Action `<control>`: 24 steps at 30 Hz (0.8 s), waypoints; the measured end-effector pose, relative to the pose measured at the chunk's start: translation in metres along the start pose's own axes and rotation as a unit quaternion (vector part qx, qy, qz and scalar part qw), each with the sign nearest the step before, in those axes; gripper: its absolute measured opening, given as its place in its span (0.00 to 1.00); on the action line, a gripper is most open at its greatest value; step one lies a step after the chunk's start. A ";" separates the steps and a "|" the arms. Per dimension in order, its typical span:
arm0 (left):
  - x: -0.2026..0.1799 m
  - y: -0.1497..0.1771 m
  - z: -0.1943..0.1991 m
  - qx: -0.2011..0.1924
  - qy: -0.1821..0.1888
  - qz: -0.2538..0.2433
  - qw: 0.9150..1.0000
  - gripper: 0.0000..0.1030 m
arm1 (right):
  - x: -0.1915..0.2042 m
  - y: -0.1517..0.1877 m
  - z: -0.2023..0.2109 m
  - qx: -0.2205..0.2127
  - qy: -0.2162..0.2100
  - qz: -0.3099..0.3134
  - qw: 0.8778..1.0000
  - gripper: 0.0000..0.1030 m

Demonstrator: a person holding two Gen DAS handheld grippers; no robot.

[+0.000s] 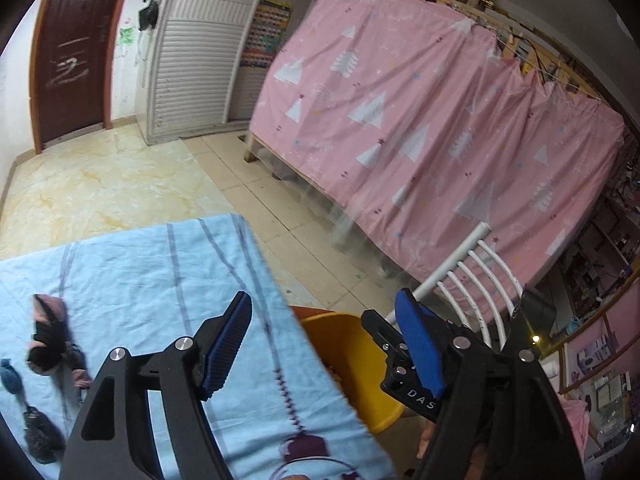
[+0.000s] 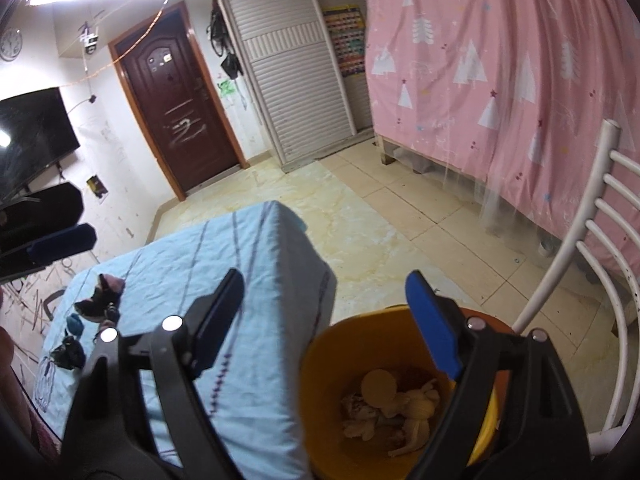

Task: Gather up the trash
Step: 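Carry the hat and lid to the yellow bin and open both tools, then move both open tools back over the pile on the bed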

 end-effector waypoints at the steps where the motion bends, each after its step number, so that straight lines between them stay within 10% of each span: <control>1: 0.006 0.001 0.004 -0.003 -0.005 0.003 1.000 0.64 | 0.006 0.000 -0.001 0.001 -0.002 0.004 1.000 0.77; 24: 0.198 0.032 0.102 -0.040 -0.132 0.112 0.984 0.64 | 0.167 -0.004 -0.037 0.038 -0.055 0.139 0.988 0.78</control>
Point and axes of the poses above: each gripper's, at about its wrist camera, not at the fingertips, and z roughly against the way its jaws point, x to its left, y to its underside, the point moved 1 cm from there along -z, roughly the way its jaws point, and after that the axes turned 12 degrees about x, right-handed, at the moved point
